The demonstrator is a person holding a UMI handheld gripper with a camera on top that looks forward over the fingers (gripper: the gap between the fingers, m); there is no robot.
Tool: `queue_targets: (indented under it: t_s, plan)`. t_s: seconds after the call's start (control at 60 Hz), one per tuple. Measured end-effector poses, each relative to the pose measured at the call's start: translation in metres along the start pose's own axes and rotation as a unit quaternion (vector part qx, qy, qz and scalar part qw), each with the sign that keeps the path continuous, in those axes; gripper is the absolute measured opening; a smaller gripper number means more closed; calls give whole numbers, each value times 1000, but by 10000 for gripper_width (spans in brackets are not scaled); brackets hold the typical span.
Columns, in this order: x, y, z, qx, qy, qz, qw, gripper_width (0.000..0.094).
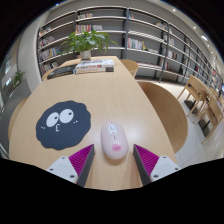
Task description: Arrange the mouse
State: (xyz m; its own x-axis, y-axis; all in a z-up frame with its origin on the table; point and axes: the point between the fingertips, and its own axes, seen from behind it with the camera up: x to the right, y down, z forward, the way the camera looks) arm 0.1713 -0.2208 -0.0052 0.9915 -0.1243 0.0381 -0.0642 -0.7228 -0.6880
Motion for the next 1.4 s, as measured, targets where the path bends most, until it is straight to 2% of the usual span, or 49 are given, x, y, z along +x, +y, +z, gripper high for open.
queue_targets:
  t_s: [0.083,0.167,0.233,0.433,0.517,0.717,0.8,0.883,1.0,1.133,1.233,1.4]
  plan:
    - [1,-13,8,-4,-6,-3,1000,669]
    - [-4,-14,17,-12,-17,9,1000,480]
    - [-3,-15,18,-17,-12,1,1000,466]
    - [-1,-17,11,-49,-11,3,999,308]
    - [1,-55,-7,-17,-3,2,1000,308]
    - [-26,-198,-63,100,-8,-5,995,308]
    - [-52,-236,-79,128,-19,-12,992,306]
    - [-85,-252,-78,134,-33,-19,990,305]
    - [-137,-218,-55,109,-51,-33,992,306]
    - [-172,-156,-6,43,-52,-45,997,305]
    - [-176,-112,19,-5,-47,-38,998,306]
    - [-174,-68,42,-40,-40,-30,998,306]
